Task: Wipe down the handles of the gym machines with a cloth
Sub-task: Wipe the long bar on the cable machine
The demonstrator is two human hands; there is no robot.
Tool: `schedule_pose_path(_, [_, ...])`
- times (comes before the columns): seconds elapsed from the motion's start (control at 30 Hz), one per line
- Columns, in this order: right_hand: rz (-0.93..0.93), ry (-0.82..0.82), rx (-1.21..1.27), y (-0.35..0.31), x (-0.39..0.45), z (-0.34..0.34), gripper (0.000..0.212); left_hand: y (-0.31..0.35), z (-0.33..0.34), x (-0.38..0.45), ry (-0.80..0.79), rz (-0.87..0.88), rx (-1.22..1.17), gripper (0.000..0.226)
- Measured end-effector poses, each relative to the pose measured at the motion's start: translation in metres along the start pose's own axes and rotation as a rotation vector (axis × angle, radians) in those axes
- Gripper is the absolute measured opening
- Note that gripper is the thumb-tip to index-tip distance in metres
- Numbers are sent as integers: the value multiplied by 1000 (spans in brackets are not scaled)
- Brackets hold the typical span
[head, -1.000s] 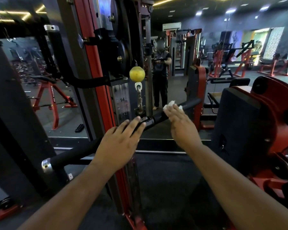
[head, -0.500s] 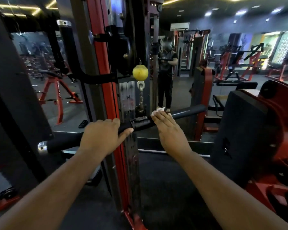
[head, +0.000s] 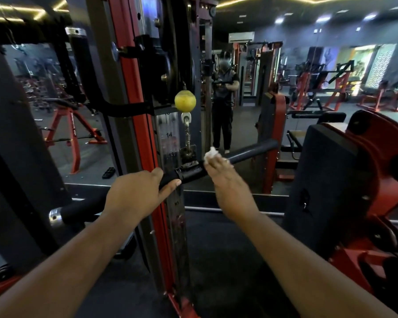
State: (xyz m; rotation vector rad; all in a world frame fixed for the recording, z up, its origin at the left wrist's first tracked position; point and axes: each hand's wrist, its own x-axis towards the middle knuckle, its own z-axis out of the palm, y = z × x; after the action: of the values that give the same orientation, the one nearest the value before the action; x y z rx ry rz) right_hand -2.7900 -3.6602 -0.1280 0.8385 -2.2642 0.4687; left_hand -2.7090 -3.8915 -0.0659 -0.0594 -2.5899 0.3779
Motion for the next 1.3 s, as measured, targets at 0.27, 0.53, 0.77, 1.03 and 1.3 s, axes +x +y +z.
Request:
schedule_pose_path(0.27, [89, -5, -204, 84, 10, -31, 70, 0, -1, -2, -5, -14, -26, 61])
schedule_pose_path(0.53, [218, 16, -54, 40, 15, -26, 65, 2, 0, 0, -11, -17, -47, 60])
schedule_pose_path(0.77, [-114, -90, -117, 30, 8, -12, 70, 1, -1, 0, -33, -8, -38, 65])
schedule_pose_path(1.03, [330, 34, -60, 89, 22, -35, 60, 1, -3, -2, -18, -3, -61, 64])
schedule_pose_path(1.3, [14, -40, 145, -21, 5, -4, 65, 4, -5, -3, 1, -3, -43, 59])
